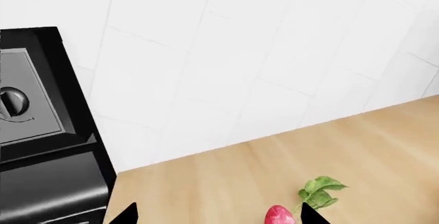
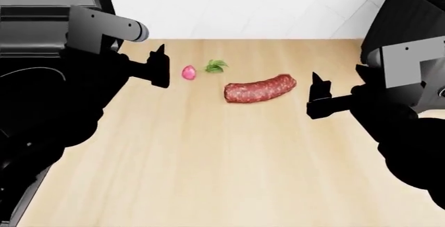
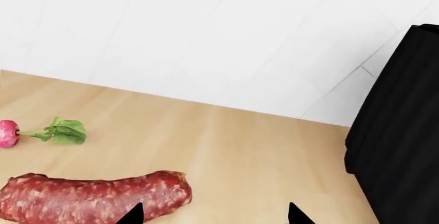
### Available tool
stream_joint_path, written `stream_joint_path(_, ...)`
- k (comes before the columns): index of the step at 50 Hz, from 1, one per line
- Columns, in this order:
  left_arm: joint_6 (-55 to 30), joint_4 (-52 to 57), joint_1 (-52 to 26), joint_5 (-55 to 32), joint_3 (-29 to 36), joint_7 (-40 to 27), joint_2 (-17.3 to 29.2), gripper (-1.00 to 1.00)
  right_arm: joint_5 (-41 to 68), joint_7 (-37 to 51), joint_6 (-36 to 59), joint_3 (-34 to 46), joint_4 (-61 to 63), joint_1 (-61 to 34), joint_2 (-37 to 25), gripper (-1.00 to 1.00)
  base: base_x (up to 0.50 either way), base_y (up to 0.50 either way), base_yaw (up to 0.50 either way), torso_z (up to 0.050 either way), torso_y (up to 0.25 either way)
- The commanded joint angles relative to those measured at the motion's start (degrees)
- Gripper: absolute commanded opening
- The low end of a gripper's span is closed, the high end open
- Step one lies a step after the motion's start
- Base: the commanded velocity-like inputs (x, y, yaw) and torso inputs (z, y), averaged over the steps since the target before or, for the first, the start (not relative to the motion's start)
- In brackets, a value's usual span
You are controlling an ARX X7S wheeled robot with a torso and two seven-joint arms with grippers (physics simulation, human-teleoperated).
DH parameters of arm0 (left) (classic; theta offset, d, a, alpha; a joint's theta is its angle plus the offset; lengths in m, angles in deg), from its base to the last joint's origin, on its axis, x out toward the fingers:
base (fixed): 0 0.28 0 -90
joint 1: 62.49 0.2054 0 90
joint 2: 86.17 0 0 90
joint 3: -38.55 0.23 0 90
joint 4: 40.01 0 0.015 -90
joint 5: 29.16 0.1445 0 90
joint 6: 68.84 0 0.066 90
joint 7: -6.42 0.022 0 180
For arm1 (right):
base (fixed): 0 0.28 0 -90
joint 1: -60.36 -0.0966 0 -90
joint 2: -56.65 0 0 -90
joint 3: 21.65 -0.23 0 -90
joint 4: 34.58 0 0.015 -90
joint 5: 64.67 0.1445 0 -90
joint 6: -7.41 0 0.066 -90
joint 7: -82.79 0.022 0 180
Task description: Place both pans onto different burners. Then place the beet and the sausage on different pans.
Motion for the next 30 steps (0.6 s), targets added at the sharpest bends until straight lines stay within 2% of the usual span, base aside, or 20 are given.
stream_joint_path(1, 0.2, -0.4, -0.2, 0.2, -0.1, -0.3, -0.1, 1.0, -0.2, -0.1, -0.1, 0.3, -0.1, -0.1, 0.1, 1.0, 0.0, 0.0, 0.0, -0.007, -0.1)
stream_joint_path(20, 0.1, 0.0, -0.4, 0.3, 0.3, -0.2, -0.1, 1.0, -0.4, -0.4, -0.7, 0.3, -0.1, 0.6, -0.1, 1.0, 0.0, 0.0, 0.0, -0.007, -0.123)
stream_joint_path(30, -1.6, -0.4, -2.0, 0.0, 1.9, 1.8, -0.2, 1.0, -0.5, -0.7, -0.7, 0.5, -0.3, 0.3, 0.0, 1.0, 0.0, 0.0, 0.0, -0.001, -0.007)
